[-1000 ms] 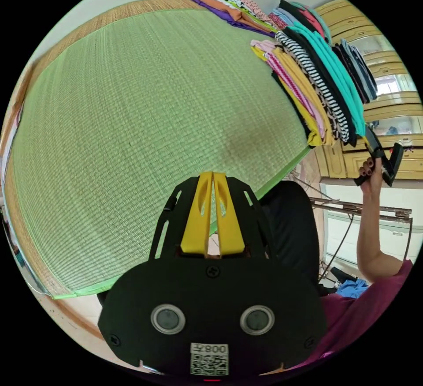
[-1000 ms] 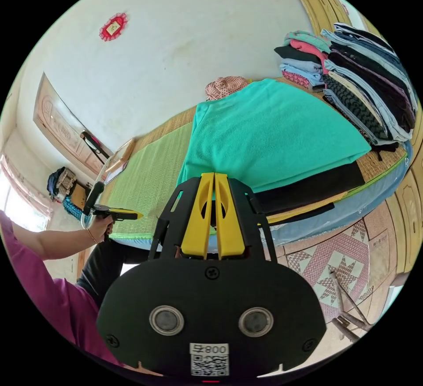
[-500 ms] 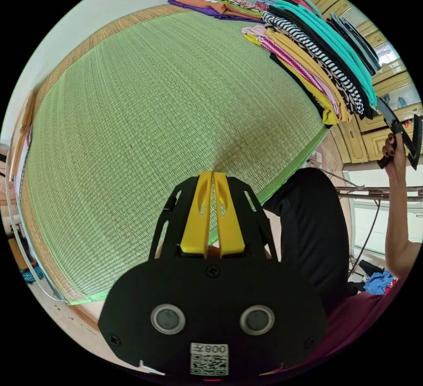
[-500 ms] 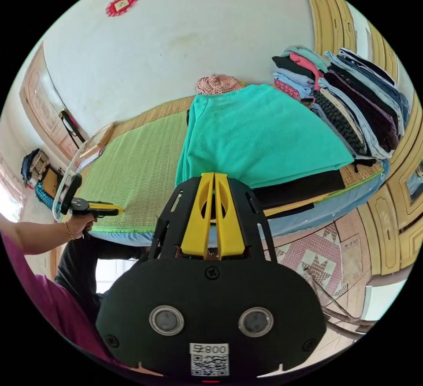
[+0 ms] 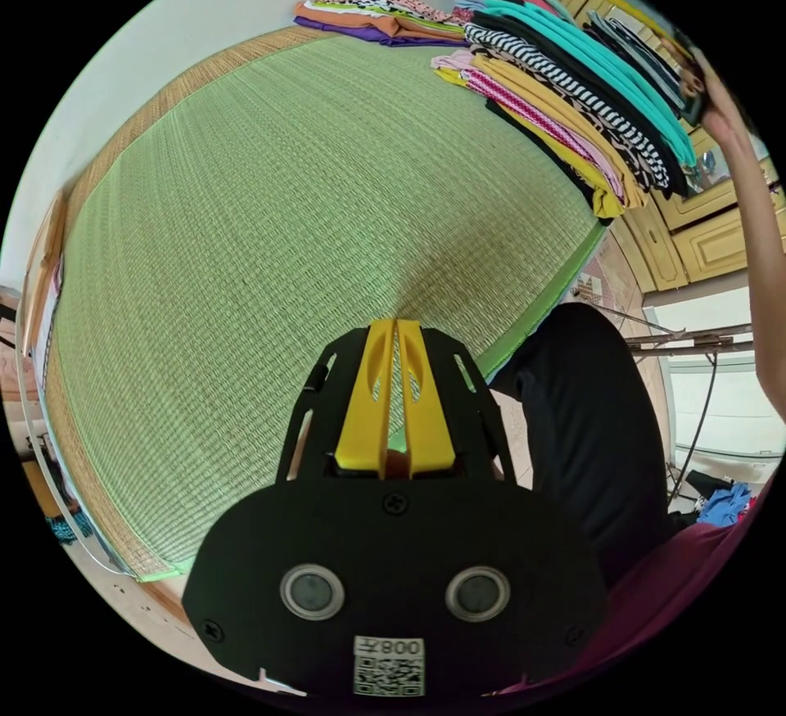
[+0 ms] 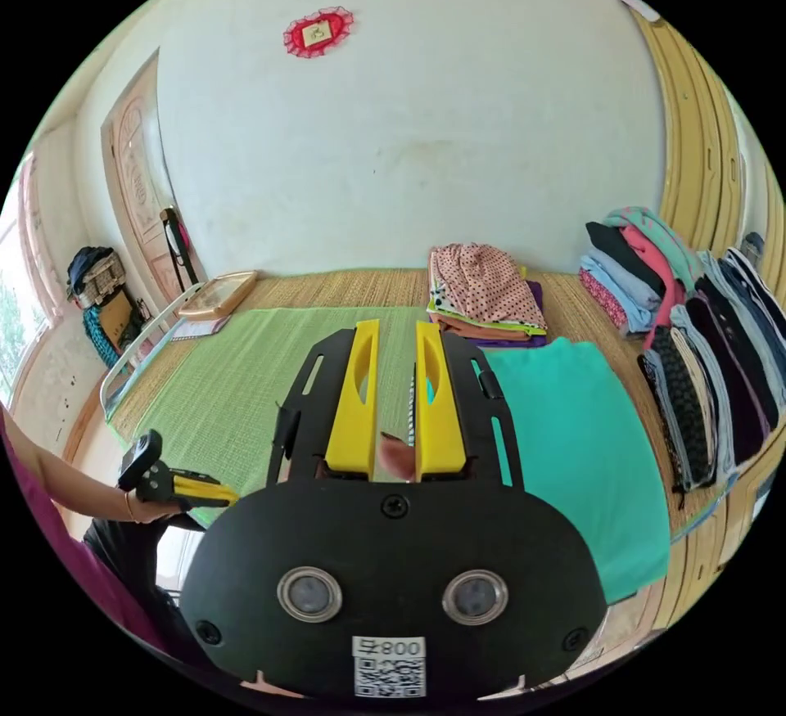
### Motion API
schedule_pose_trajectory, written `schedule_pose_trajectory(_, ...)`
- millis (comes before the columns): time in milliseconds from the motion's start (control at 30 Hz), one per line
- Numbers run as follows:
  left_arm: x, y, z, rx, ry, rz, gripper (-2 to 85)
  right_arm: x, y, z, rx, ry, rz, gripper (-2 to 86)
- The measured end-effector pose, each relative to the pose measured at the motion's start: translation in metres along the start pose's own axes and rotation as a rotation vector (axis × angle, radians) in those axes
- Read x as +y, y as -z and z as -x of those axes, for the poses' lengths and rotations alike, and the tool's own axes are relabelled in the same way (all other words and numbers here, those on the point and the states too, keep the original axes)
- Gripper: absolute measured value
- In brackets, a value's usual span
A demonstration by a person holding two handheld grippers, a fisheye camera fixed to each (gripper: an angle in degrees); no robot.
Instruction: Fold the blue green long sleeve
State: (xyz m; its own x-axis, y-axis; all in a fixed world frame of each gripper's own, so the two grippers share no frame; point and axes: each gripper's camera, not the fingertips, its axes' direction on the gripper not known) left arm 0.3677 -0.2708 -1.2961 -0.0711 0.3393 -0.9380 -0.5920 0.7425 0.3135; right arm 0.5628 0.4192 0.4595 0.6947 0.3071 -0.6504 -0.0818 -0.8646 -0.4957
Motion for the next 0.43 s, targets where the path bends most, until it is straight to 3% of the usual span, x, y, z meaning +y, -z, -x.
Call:
schedule_pose_trajectory(167, 0.032, 0.004, 0.028, 0.072, 0.007, -0.032, 0.4, -0.088, -0.132, -0.023, 0.063, -0.03, 0.126, 7.7)
schedule_pose_trajectory(433, 0.086, 0.011, 0.071, 0.137, -0.004, -0.081, 0.4, -0.151, -0.304, -0.066, 0.157, -0.122, 0.396, 7.9)
